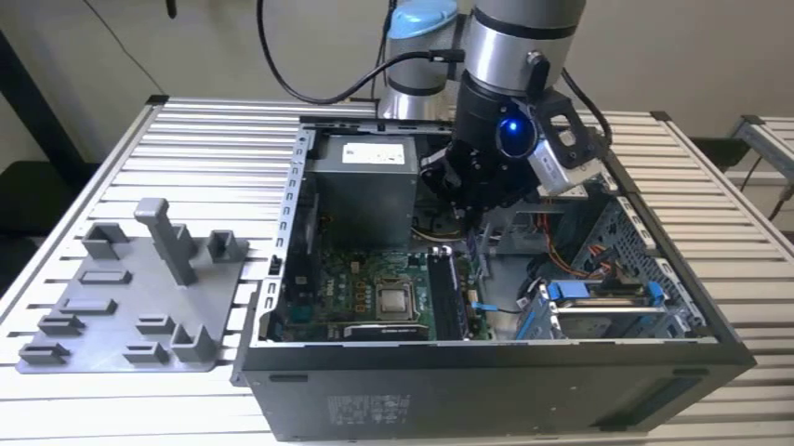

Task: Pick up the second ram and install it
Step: 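Insert the second ram into the second slot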

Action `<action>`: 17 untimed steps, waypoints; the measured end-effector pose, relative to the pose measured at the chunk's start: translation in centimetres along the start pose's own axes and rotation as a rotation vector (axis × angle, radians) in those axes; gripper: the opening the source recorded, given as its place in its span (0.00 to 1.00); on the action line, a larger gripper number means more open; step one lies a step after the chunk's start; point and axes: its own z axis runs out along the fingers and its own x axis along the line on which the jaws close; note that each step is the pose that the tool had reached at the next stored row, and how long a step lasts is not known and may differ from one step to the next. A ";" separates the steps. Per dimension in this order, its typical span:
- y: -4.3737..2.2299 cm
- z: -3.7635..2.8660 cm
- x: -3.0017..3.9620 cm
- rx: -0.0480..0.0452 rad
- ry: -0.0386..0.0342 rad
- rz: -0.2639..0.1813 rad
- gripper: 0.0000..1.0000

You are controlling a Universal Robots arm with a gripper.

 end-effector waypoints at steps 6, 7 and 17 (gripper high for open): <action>0.03 1.09 0.52 0.0000 -0.0005 0.000 0.14; 0.03 1.28 0.53 -0.0002 -0.0005 0.000 0.14; 0.04 2.04 0.55 0.0000 -0.0004 0.000 0.14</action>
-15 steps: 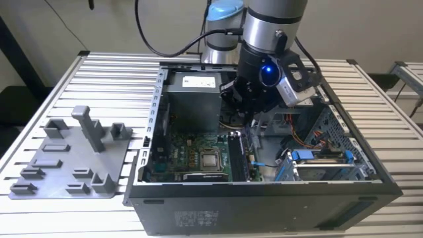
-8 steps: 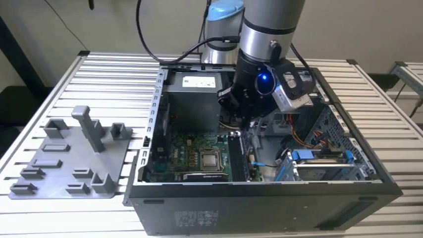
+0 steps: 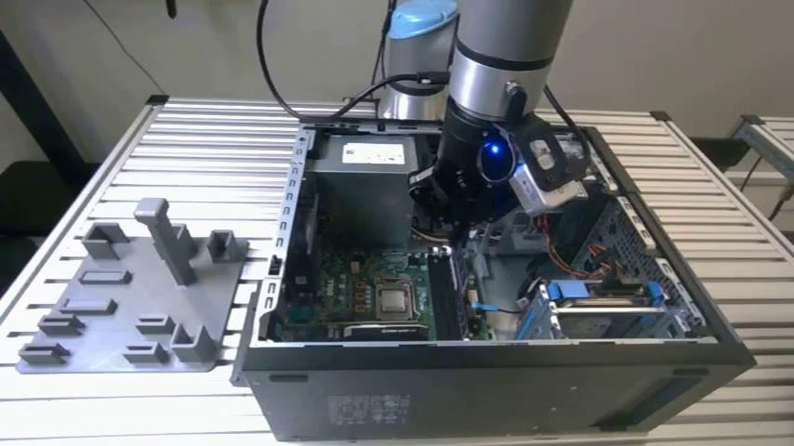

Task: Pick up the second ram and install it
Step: 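Insert the second ram into the second slot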

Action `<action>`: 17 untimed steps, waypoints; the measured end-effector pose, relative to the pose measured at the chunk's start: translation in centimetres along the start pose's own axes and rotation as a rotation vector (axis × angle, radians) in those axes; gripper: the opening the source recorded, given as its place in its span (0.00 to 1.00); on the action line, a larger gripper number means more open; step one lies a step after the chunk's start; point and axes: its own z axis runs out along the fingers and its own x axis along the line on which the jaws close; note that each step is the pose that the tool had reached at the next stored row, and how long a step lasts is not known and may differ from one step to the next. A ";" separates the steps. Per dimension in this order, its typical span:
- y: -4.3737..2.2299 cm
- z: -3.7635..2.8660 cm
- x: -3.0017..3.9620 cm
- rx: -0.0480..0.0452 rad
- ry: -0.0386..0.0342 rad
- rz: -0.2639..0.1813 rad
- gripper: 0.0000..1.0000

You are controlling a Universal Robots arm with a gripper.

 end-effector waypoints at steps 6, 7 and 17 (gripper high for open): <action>0.00 0.28 0.00 -0.0001 -0.0001 0.000 0.14; 0.00 0.39 0.00 -0.0002 -0.0001 0.000 0.14; 0.01 1.69 0.02 -0.0001 0.0000 0.000 0.14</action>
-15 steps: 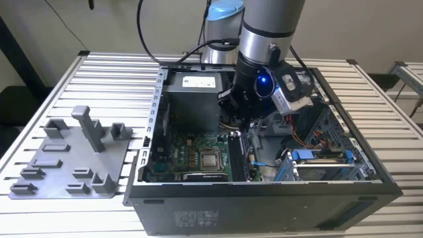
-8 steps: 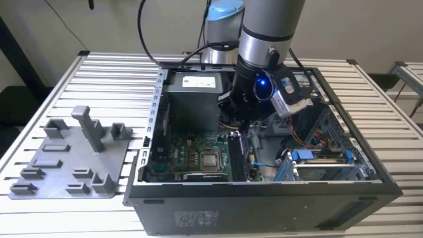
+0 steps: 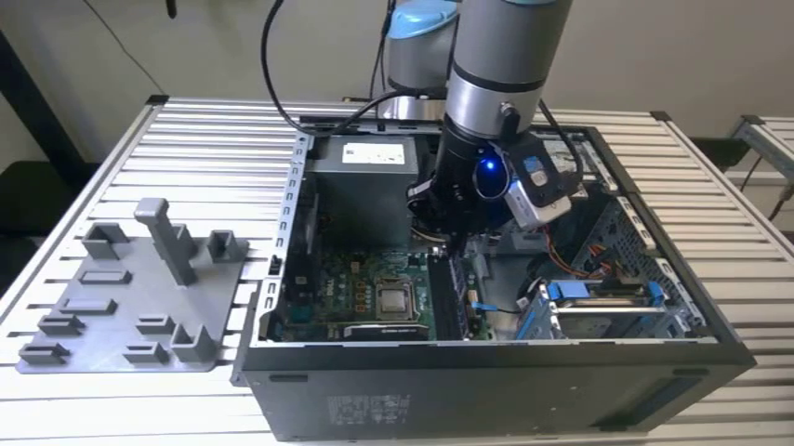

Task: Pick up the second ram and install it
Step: 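Insert the second ram into the second slot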

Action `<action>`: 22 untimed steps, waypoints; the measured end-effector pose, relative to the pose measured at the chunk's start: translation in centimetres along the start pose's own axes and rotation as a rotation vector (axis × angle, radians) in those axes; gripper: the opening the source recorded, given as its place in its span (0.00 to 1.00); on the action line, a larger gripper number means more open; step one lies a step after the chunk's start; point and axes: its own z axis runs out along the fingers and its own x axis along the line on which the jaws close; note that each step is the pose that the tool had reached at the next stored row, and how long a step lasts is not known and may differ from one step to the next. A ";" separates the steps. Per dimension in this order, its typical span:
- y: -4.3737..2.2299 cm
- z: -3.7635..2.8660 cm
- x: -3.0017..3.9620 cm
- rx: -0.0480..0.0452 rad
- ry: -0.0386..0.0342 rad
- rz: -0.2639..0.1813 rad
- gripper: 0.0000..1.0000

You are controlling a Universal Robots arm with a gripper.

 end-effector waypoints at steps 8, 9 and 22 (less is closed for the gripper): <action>0.04 0.53 0.01 -0.0001 -0.0001 0.000 0.14; 0.05 0.70 0.02 0.0000 0.0000 0.001 0.14; -0.04 2.76 0.34 -0.0031 0.0001 0.036 0.14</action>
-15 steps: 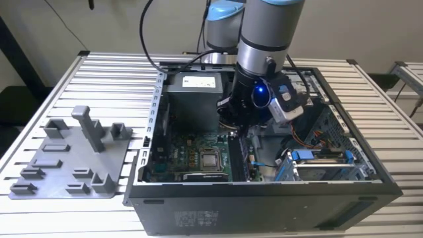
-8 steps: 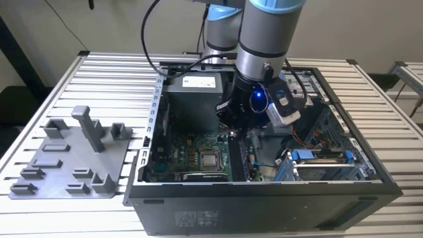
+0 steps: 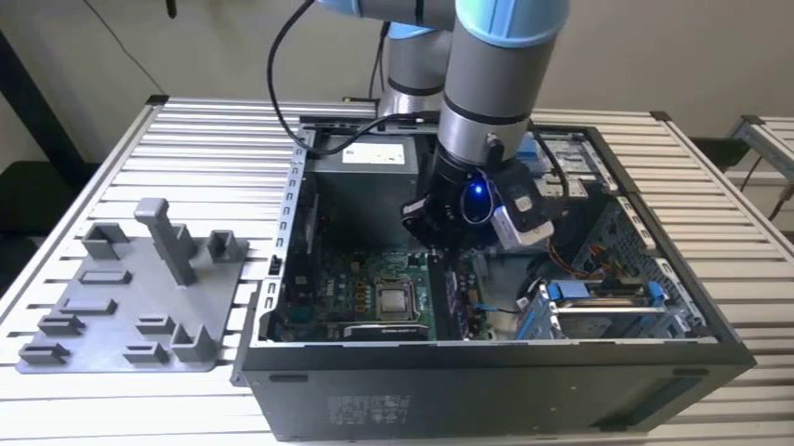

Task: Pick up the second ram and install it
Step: 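Insert the second ram into the second slot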

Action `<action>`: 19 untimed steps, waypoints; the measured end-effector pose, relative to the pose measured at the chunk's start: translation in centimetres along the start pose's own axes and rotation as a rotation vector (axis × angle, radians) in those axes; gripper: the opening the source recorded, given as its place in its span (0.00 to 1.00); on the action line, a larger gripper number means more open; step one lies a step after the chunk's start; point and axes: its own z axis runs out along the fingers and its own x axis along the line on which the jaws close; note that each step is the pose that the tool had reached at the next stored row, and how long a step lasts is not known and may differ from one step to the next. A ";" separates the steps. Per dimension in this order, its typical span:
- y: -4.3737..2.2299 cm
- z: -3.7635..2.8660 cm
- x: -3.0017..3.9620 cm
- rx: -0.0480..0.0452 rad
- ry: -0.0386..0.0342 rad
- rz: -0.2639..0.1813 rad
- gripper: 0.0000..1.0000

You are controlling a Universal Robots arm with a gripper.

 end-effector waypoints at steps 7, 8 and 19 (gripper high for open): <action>-0.52 1.26 0.09 -0.0022 0.0001 0.002 0.14; -0.69 1.38 0.12 -0.0024 0.0000 0.002 0.14; -1.25 2.21 0.15 -0.0032 0.0001 0.011 0.14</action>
